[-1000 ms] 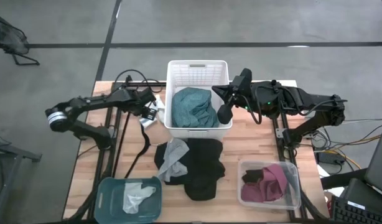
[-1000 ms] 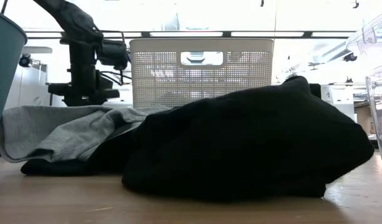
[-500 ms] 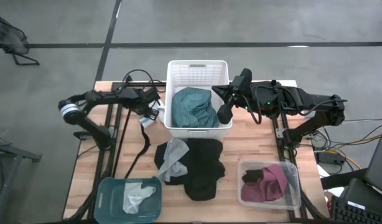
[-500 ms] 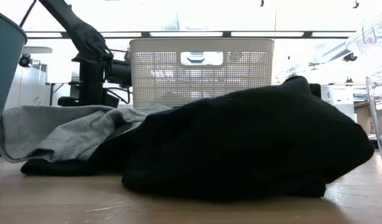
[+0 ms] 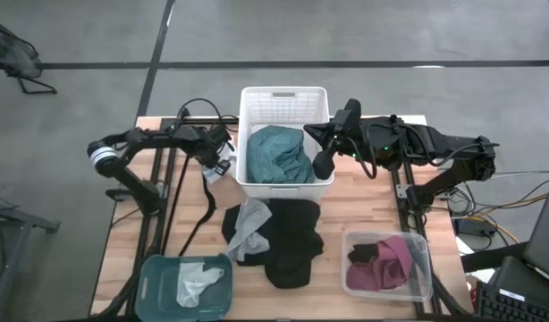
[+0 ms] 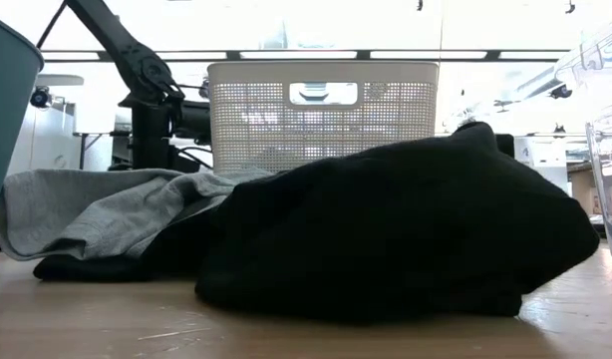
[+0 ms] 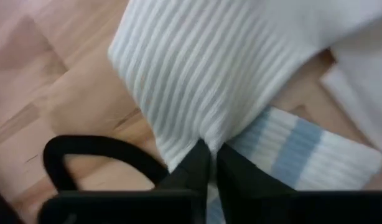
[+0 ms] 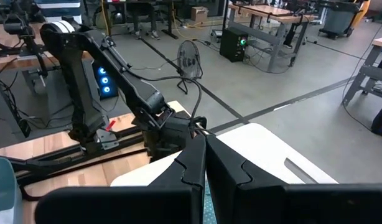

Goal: Pick & Place Cloths
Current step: Put the white sock into the dark blue bin

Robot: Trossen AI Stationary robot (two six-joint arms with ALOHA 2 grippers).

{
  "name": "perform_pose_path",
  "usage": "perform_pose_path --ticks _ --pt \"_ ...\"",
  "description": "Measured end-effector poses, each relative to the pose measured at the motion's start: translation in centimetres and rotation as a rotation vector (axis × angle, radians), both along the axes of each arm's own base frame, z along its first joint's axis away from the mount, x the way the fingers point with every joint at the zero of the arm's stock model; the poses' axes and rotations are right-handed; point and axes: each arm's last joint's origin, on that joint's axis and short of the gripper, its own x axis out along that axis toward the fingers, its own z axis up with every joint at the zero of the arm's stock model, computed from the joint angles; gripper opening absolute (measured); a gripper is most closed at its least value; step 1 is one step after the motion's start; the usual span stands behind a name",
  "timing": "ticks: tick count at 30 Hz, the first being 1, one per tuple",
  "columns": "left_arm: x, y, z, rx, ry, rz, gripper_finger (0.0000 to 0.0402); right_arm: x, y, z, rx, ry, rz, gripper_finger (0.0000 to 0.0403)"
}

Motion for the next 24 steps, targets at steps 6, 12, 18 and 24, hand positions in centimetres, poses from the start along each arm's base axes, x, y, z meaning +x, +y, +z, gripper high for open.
perform_pose_path --ticks 6,12,18,24 --pt "-0.2 -0.3 1.3 0.007 -0.075 -0.021 0.0009 0.0 0.0 0.0 0.021 -0.013 -0.003 0.0008" --pt "-1.0 -1.1 4.3 0.046 -0.198 -0.028 0.0007 0.0 0.0 0.0 0.074 -0.044 -0.017 0.0008" --pt "-3.0 -2.9 7.5 0.052 -0.313 0.005 0.0007 0.0 0.0 0.0 0.074 -0.045 -0.017 0.0008" --pt "-6.0 -6.0 10.0 0.000 -0.356 0.033 0.0007 0.0 0.0 0.0 0.074 -0.045 -0.018 0.0008"
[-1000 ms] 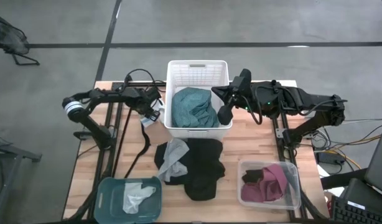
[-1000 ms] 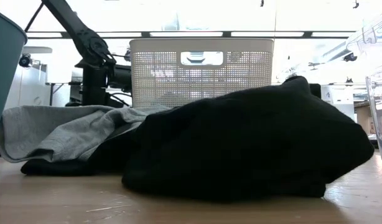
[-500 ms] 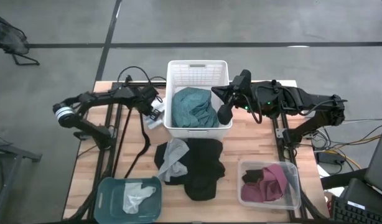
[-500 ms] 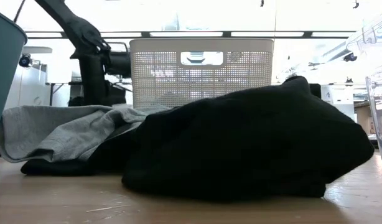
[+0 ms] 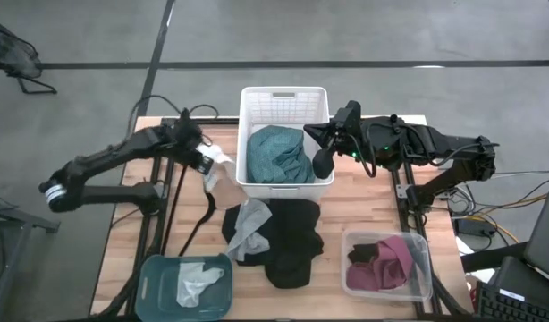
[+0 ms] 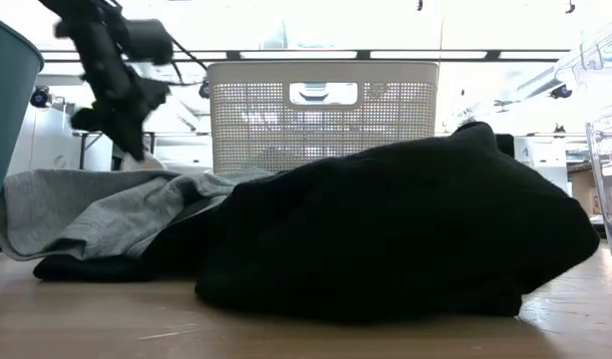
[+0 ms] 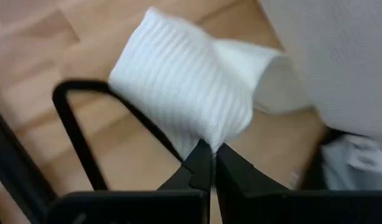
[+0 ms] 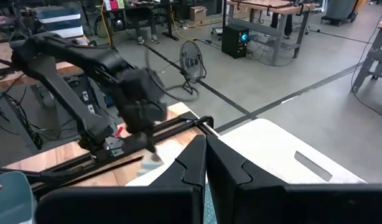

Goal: Pick & Place Cloths
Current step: Put the white sock into the dark blue bin

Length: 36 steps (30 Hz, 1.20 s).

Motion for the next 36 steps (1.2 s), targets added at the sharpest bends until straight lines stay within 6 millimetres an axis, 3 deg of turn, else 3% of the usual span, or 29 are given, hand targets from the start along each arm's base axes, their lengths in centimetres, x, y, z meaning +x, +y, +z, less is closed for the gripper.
perform_pose_path --ticks 15,20,28,36 --pt "-5.7 -6.3 8.8 -0.222 -0.592 -0.165 0.0005 0.0 -0.5 0.0 -0.042 0.018 -0.016 0.0008" --pt "-7.2 -8.1 11.1 -0.443 -0.755 -0.274 0.0005 0.0 -0.9 0.0 -0.066 0.033 -0.023 0.0008" --pt "-9.4 -10.1 13.8 -0.750 -0.827 -0.307 0.0005 0.0 -1.2 0.0 -0.078 0.041 -0.031 0.0008" --pt "-10.3 -10.8 16.1 -0.787 -0.868 -0.323 0.0005 0.1 -1.2 -0.2 -0.076 0.048 -0.030 0.0008"
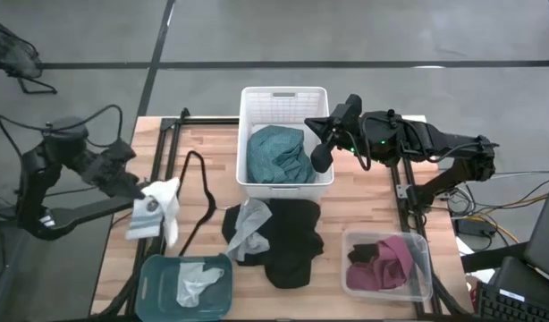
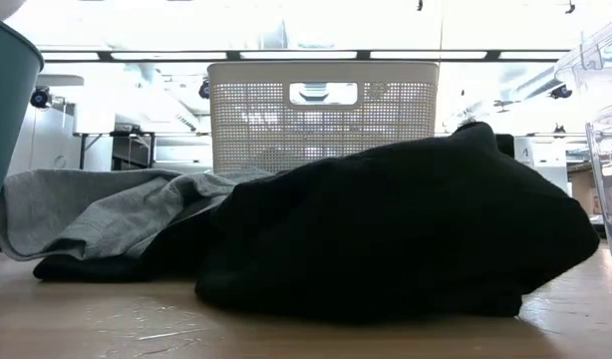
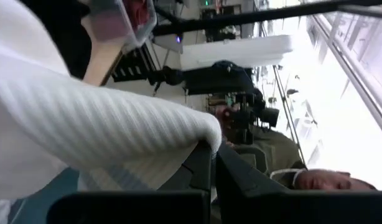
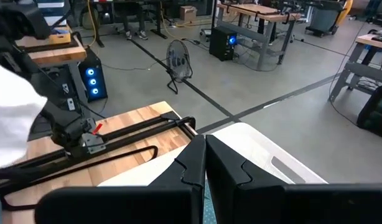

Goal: Pick & Place Cloths
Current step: Put the white sock into the dark blue bin

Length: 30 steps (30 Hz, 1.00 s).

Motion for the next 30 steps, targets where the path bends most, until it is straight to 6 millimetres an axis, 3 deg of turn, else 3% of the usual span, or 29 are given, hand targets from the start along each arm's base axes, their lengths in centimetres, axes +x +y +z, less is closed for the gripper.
perform_pose_path --ticks 9,21,25,30 --pt "2.8 1.9 0.7 0.099 -0.042 0.010 0.0005 0.0 0.0 0.0 0.001 0.001 0.001 0.0008" --pt "7.6 3.0 1.1 0.199 -0.107 -0.154 0.0005 0.0 0.0 0.0 0.000 -0.001 0.000 0.0008" --pt "11.1 2.6 1.4 0.241 -0.191 -0.241 0.0005 0.0 -0.1 0.0 -0.002 0.000 -0.003 0.0008" --pt "13.8 -0.5 0.8 0.187 -0.171 -0.448 0.0005 0.0 -0.1 0.0 -0.002 0.000 -0.004 0.0008"
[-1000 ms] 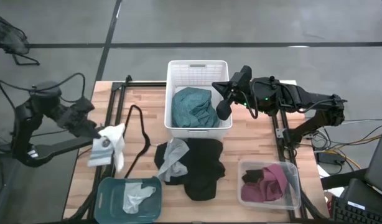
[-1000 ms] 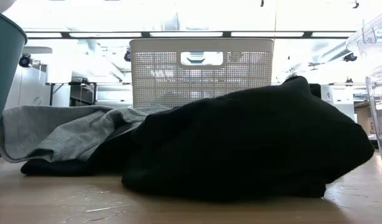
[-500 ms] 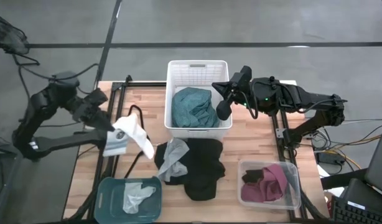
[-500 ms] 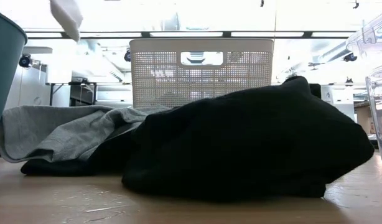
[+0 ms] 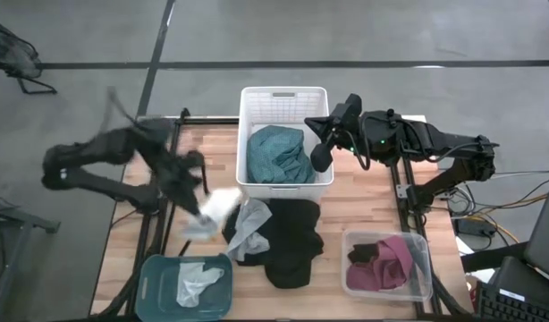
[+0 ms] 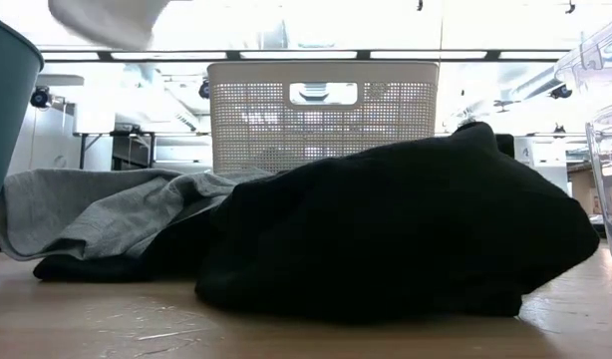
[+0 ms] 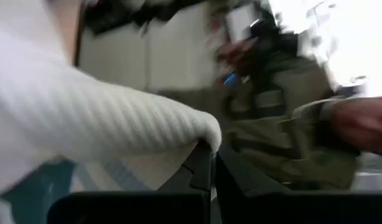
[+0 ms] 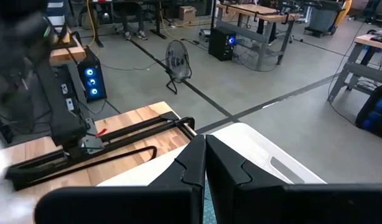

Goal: Pick & Place Cloths
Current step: Put the white sock into the dark blue bin

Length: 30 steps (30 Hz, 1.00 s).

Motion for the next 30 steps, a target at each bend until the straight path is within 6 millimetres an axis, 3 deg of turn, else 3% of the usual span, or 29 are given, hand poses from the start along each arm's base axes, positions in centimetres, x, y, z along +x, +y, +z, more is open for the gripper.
perform_pose_path --ticks 3,6,14,18,30 --pt "0.6 -1.9 -0.9 -0.019 0.122 -0.042 0.0005 0.0 0.0 0.0 0.000 0.000 0.000 0.0008" --pt "-0.2 -3.9 -0.7 -0.051 0.193 -0.123 0.0005 0.1 0.0 0.0 -0.001 0.002 -0.001 0.0008" --pt "-2.7 -6.9 -4.2 0.056 0.694 -0.171 0.0005 0.1 -0.1 -0.1 -0.048 0.035 0.009 0.0008" --pt "-2.8 -8.0 -6.0 0.095 0.793 -0.234 0.0006 0.1 -0.2 -0.1 -0.076 0.054 0.015 0.0008" --pt "0.9 -11.0 -12.5 0.119 0.837 -0.358 0.0012 0.1 -0.3 -0.1 -0.070 0.051 0.012 0.0008"
